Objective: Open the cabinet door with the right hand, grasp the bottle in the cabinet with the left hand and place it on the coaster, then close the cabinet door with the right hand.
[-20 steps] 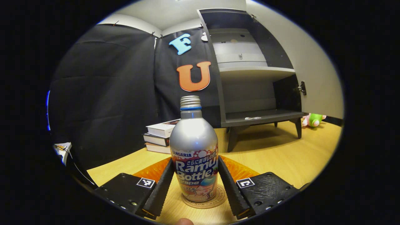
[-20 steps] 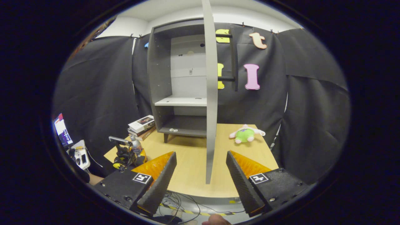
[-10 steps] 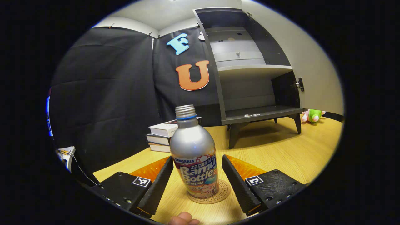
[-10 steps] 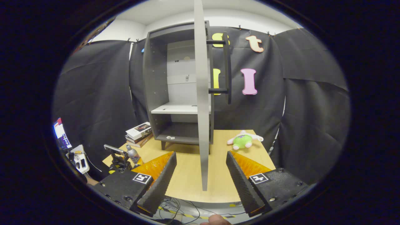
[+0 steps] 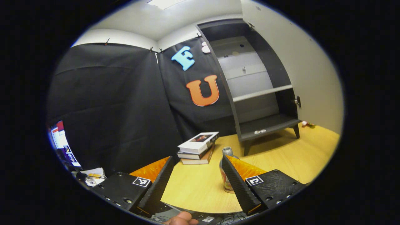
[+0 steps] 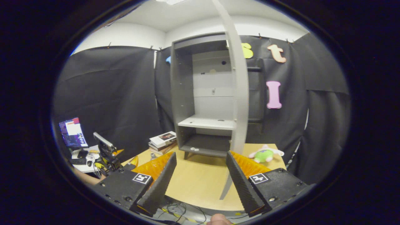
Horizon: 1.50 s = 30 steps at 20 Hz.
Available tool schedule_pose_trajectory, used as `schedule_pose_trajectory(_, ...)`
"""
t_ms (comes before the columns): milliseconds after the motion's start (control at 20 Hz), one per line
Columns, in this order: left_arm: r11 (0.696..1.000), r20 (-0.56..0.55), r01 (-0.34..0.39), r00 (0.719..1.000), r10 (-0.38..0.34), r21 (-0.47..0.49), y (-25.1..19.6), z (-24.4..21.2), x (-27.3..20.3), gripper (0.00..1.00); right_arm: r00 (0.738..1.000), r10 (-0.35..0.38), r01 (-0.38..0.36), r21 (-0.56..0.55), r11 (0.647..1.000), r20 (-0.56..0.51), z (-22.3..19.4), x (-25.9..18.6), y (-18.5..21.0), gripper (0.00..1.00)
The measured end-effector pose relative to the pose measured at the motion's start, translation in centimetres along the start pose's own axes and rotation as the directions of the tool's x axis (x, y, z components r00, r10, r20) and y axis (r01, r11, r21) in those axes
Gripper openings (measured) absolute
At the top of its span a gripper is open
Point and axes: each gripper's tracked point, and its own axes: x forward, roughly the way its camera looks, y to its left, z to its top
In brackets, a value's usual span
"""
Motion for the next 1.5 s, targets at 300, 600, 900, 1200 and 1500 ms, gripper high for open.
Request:
schedule_pose_trajectory(300, 0.995, 0.111, 0.074, 0.992, -0.067, -0.060, -0.4, 11.7, -1.5, 0.94, 0.980, -0.160, 0.148, 0.107, 0.983, 0.115, 2.2, -1.4, -5.1, 1.00)
schedule_pose_trajectory(600, 0.954, 0.122, 0.265, 0.961, -0.249, -0.138, -6.0, 14.8, -0.1, 0.94, 0.995, -0.092, 0.080, 0.252, 0.964, 0.039, 3.4, 1.1, -3.8, 1.00)
schedule_pose_trajectory(900, 0.923, 0.131, 0.349, 0.934, -0.331, -0.160, -8.6, 14.8, 4.4, 0.95, 0.999, -0.041, 0.036, 0.150, 0.988, 0.032, 3.0, 3.7, 1.8, 1.00)
schedule_pose_trajectory(1200, 0.929, 0.130, 0.315, 0.947, -0.294, -0.194, -6.7, 14.2, 7.8, 0.95, 0.999, -0.016, 0.008, 0.155, 0.988, 0.051, 3.7, 6.7, 5.1, 1.00)
schedule_pose_trajectory(1500, 0.924, 0.046, 0.240, 0.970, -0.237, -0.297, -4.6, 11.3, 10.3, 0.95, 0.999, -0.003, -0.002, 0.169, 0.986, 0.034, 4.0, 7.9, 5.9, 1.00)
